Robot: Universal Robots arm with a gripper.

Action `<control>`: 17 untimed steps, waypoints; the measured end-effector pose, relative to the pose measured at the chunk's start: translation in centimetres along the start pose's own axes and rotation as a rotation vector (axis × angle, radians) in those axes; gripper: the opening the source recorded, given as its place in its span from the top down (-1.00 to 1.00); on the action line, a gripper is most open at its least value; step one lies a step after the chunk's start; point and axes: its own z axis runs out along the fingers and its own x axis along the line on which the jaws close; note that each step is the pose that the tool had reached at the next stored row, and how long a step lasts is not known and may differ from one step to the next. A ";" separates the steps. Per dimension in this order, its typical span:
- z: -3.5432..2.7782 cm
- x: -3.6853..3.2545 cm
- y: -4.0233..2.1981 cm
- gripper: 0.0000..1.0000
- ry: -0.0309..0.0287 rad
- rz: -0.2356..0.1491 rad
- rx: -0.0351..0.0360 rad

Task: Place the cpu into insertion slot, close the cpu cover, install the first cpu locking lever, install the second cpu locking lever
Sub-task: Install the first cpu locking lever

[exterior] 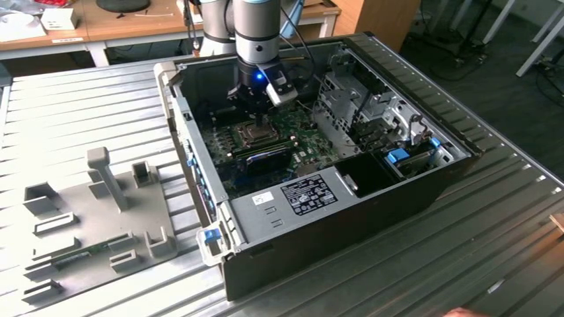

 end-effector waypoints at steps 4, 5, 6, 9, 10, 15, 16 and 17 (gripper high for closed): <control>0.01 0.00 0.01 0.80 0.0007 -0.010 -0.0007; 0.03 0.00 0.01 0.80 0.0015 -0.026 -0.0019; 0.05 0.00 0.01 0.80 0.0026 -0.044 -0.0032; 0.10 0.01 0.00 0.80 0.0060 -0.099 -0.0069; 0.11 0.01 0.00 0.80 0.0071 -0.117 -0.0079; 0.16 0.01 -0.01 0.80 0.0132 -0.205 -0.0086; 0.16 0.01 -0.01 0.80 0.0141 -0.223 -0.0079; 0.16 0.01 -0.01 0.80 0.0150 -0.240 -0.0069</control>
